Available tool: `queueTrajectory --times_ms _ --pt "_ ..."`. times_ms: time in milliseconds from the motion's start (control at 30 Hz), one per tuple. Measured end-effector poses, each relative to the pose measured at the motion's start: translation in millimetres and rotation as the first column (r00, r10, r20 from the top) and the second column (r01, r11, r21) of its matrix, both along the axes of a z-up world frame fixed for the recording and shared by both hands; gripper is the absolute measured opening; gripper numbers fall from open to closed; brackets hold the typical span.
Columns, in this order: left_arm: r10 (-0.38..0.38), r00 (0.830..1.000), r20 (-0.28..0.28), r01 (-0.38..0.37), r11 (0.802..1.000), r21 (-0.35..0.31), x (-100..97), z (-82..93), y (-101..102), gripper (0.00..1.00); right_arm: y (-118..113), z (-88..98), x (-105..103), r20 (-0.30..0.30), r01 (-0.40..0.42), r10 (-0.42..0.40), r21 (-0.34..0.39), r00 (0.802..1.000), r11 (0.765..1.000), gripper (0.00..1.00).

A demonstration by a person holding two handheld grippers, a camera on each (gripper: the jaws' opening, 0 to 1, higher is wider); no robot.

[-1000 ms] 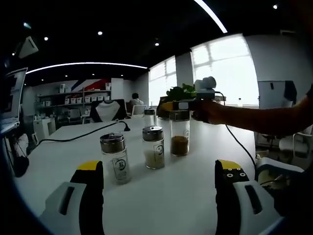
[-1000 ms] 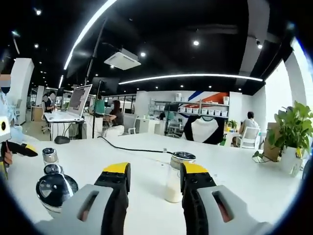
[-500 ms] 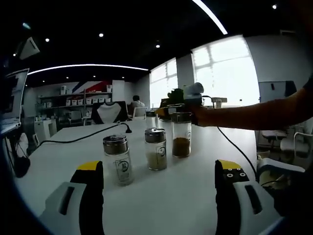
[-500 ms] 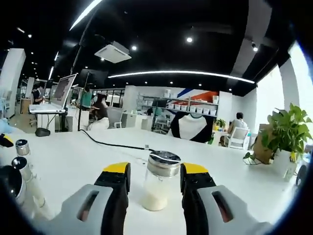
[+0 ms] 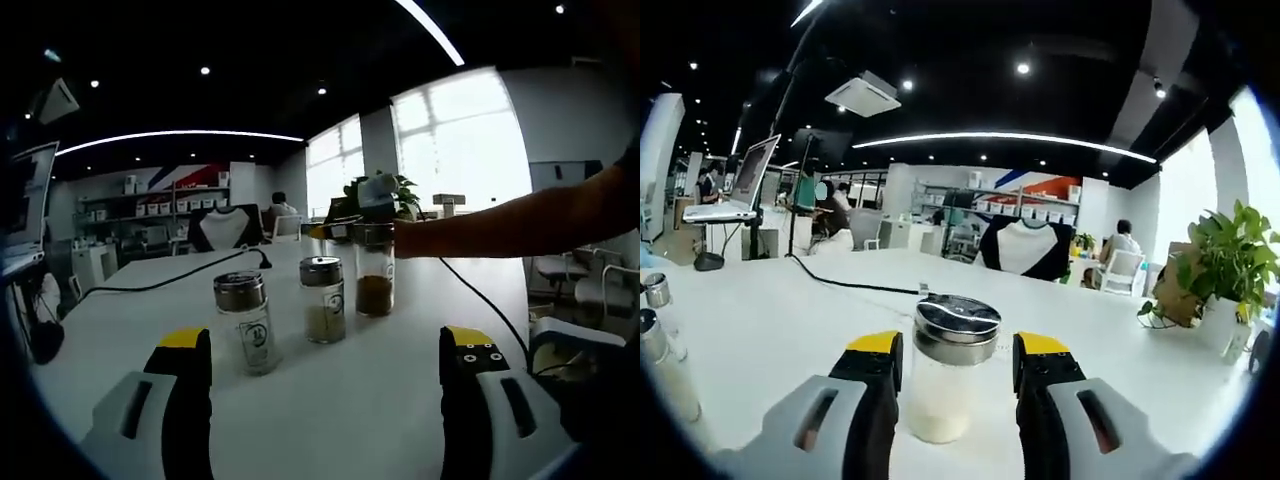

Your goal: Rotate the seasoning bottle until the label or dispensing opening points toward the visible target arrow and the bottle remains upright within the marked orientation range

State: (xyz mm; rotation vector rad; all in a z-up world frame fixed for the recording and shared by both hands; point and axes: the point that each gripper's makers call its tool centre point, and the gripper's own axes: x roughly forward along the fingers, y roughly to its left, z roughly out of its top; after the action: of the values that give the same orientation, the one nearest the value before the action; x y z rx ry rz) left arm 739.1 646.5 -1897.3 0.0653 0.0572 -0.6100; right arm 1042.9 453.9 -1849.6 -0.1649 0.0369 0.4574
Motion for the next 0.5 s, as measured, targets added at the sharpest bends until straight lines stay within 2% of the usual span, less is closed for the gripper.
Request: queueTrajectory --times_ms 67,200,300,500 --pt "0.003 1.0 -0.001 -0.003 1.0 -0.003 0.1 0.8 1 1.0 1 0.7 7 -0.018 0.002 -0.002 0.05 1.0 0.999 0.43" --pt "0.01 1.0 0.005 -0.01 1.0 -0.002 0.1 2.8 4 1.0 6 1.8 10 -0.024 0.007 -0.005 0.076 1.0 0.997 0.43" --pt "0.013 1.0 -0.002 -0.013 1.0 0.002 0.5 0.5 5 1.0 8 -2.6 16 -0.054 0.018 -0.012 0.112 0.998 0.994 0.43" --pt "0.012 1.0 -0.006 -0.012 1.0 0.003 0.9 -0.8 4 1.0 12 0.9 19 -0.044 0.014 -0.009 0.119 0.999 0.993 0.39"
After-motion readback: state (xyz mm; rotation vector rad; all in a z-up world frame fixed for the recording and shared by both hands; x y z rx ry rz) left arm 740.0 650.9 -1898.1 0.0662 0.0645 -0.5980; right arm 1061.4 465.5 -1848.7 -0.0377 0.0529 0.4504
